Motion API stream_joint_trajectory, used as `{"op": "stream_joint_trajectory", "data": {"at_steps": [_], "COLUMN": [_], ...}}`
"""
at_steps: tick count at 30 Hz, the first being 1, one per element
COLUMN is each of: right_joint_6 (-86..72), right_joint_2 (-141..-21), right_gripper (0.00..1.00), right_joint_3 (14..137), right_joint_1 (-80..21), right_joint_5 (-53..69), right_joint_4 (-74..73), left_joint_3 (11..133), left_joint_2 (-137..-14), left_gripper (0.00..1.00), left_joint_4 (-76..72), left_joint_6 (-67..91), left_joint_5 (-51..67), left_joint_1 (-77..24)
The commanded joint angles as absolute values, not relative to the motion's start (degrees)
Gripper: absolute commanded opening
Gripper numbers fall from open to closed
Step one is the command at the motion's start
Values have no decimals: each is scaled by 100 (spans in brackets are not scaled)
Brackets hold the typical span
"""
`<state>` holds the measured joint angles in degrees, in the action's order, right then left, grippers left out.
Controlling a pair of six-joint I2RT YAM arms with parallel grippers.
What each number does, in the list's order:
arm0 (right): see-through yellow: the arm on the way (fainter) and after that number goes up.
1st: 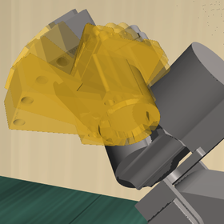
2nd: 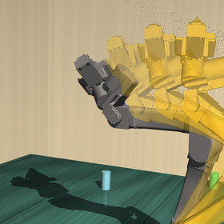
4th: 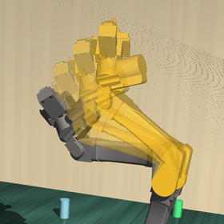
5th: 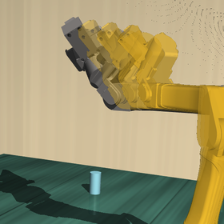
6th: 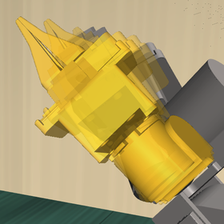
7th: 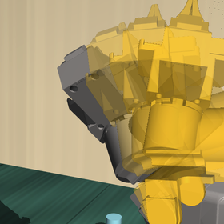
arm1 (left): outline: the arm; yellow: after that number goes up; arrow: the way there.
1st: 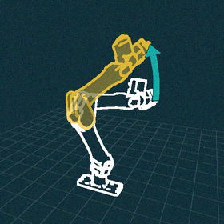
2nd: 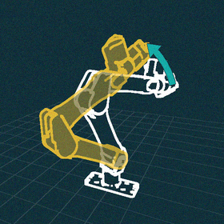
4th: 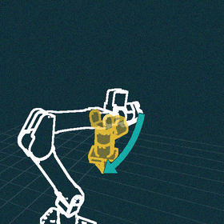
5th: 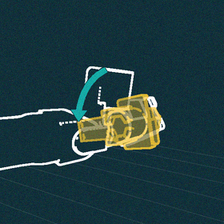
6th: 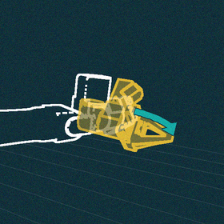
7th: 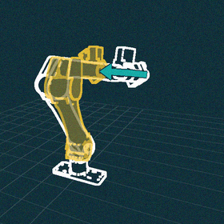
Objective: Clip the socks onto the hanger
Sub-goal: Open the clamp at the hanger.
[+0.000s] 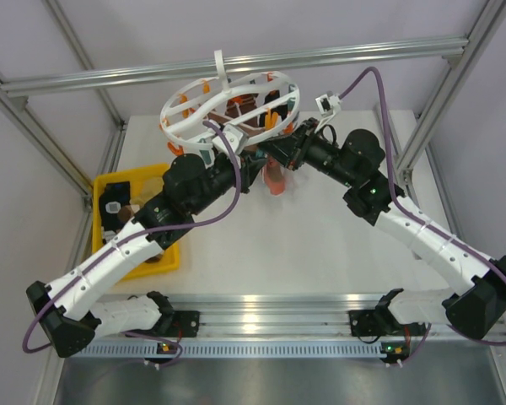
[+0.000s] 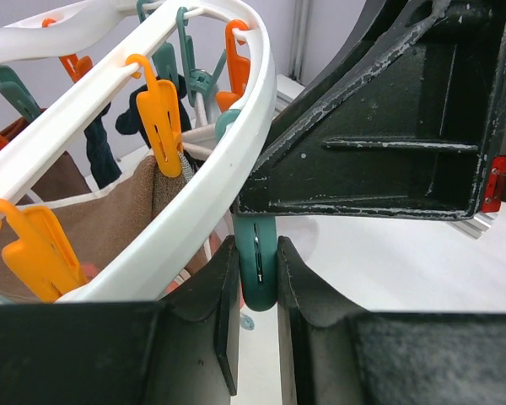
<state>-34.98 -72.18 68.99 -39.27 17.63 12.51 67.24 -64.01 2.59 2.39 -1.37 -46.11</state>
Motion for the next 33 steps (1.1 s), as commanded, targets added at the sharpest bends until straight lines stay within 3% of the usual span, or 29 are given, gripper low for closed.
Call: {"op": "stream_joint_trajectory", "data": {"at_steps": [1,12,18,20,24,25,33], "right_joint_6": [-3507,-3507,-3472,-3463,-3437,-3410,-3358], "right_joint_2": [-7312,-7444,-7479,-7488,-7506,-7497,-7295], "right_gripper": [16,29,29,25,5,0,0], "right_joint_3": [6925,7189,7198,7216,7225,7216,7014], "right_joint_1": [-3990,-4060,-4061,-4061,-4061,-4061,-3955], "right_joint_5": [1820,1371,1301,1318,1397,1415,1635], "right_joint_4": [1002,686,659,677,729,738,835], "left_joint_3": [6812,6829,6829,6829,6820,6820,6811], "left_joint_2": [-6354,-6407,-6425,-6416,-6390,-6372,-5872], "left_gripper": [0,0,0,0,0,4,42], "left_joint_4": [-220,-193,-202,-193,-167,-158,290], "left_joint_6": [-176,-395,-448,-474,-466,-440,-150], "left_joint_5": [228,53,132,149,184,176,789], "left_joint_1": [-4737,-4931,-5018,-5027,-5045,-5045,-4687]}}
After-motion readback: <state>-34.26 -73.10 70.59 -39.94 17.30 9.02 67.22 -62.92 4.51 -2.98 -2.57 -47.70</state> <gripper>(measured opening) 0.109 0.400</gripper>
